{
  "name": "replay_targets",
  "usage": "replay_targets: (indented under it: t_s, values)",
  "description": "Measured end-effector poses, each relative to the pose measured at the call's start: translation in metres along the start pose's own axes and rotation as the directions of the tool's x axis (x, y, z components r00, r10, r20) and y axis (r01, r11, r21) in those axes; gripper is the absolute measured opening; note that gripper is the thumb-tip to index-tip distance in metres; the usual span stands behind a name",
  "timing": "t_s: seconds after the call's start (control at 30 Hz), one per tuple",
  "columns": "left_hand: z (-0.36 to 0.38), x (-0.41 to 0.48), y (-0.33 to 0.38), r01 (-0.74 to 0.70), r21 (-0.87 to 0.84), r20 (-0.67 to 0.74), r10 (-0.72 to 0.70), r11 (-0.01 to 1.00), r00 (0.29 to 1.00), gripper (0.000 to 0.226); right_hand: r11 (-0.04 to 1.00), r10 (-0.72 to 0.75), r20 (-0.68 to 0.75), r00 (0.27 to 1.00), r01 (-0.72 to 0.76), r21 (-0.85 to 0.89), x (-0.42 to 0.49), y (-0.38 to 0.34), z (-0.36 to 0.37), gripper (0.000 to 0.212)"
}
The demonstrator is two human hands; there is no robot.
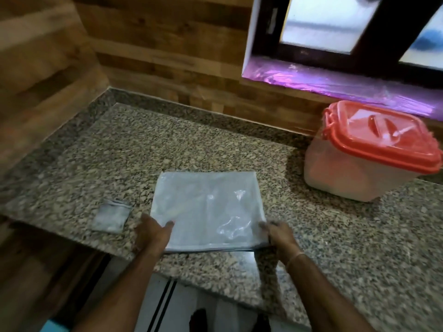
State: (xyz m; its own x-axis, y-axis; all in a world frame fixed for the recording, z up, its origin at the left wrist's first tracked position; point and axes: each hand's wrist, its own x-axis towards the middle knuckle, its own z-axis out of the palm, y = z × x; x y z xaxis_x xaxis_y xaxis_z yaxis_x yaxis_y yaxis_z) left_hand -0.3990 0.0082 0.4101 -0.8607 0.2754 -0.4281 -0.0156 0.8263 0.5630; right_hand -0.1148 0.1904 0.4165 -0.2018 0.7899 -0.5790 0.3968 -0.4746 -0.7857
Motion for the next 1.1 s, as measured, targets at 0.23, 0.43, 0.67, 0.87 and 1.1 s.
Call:
replay_targets:
  t_s: [0.23, 0.43, 0.67, 0.87, 1.1]
  values:
    - [0.024, -0.022, 0.005, 0.014, -0.272, 0.295, 0.070, 0.962, 0.953, 0.038, 0.686, 0.083, 0.191, 0.978, -0.195, 0.701, -0.019, -0.002, 0.031, 0.037]
    - [0.029, -0.027, 0.028, -0.177, 0.016, 0.191, 0.171, 0.984, 0.967, 0.099, 0.921, 0.192, -0.065, 0.979, -0.157, 0.356, -0.011, 0.002, 0.056, 0.042]
    - [0.032, -0.007, 0.070, -0.458, 0.329, 0.275, 0.381, 0.826, 0.883, 0.071, 0.998, -0.035, 0.089, 0.995, 0.041, -0.057, -0.011, -0.021, -0.005, 0.014]
    - [0.054, -0.005, 0.072, -0.392, 0.164, 0.297, 0.333, 0.905, 0.895, 0.029, 0.976, -0.090, -0.094, 0.992, 0.068, -0.208, -0.006, -0.013, -0.027, 0.032]
    - [0.065, -0.006, 0.060, -0.279, 0.021, 0.328, 0.257, 0.960, 0.909, 0.038, 0.970, -0.047, -0.223, 0.974, -0.008, -0.241, -0.012, 0.015, -0.033, 0.022]
